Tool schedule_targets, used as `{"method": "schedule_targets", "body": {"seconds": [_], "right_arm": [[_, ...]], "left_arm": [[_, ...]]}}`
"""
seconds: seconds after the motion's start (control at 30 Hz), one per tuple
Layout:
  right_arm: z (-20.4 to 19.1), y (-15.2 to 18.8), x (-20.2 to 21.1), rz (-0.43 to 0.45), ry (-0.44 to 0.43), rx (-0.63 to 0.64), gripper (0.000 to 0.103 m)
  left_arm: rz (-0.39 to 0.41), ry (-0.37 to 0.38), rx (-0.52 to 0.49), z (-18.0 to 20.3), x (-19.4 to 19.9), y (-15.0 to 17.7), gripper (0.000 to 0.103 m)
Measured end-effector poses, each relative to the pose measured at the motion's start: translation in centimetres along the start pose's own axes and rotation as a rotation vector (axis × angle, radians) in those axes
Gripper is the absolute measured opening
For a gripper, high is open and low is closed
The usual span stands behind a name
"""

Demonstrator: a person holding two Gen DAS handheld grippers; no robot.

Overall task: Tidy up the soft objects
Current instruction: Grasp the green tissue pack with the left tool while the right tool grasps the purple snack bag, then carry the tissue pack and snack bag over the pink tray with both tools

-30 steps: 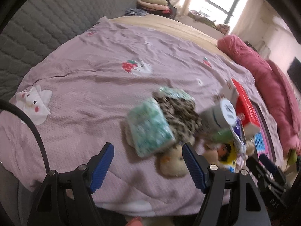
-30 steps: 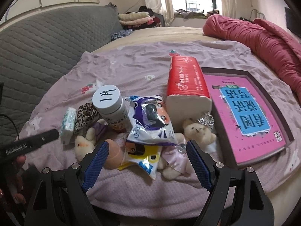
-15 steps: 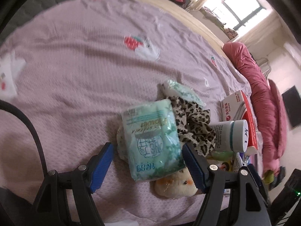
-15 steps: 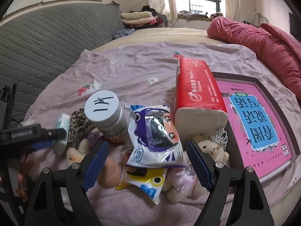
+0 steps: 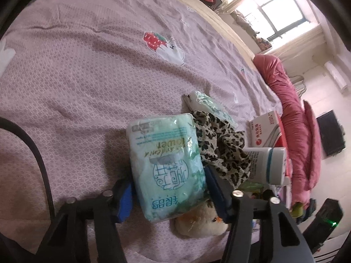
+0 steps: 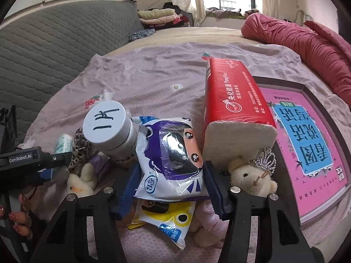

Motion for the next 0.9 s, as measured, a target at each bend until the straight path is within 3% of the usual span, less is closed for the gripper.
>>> {"method": "schedule_targets", "body": {"seconds": [0.17,0.3,0.5,0.7,0.9], "right_arm": [[0.2,0.1,0.9,0.026,0.003,0.009,0.055],[0.4,0.2,2.6,0.071,0.018,0.011,0.055],[0.8,0.3,5.3,0.131,0.014,0.017,0.055],[1.5,0.0,6.9,0.164,0.003,-0.012,0.055],[2.9,0.0,8.6,0.200,-0.006,-0.044,0.055]], "left_arm": [[0.011,0.024,0.014,-0.2,0.5,-0.2,0.051],[0.073,-0.059,-0.048,1.2,2.2,0.3,0.050],[0.169,-0.259,-0.209,5.3,5.4,1.4,0.050],[0.220,-0.345,-0.292,9.0,7.7,2.7,0.050],[0.264,-0.367,-0.363,12.6,9.4,3.7,0.050]]}}
Point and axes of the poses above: each gripper's, at about its wrist camera, not at the fingertips, and x roughly against the way its jaws point, z to its right, y to its underside, the point moved 7 cm from there along -x, roughly the way its jaws point, and after that the axes turned 11 degrees about -z, right-handed, at the moved point
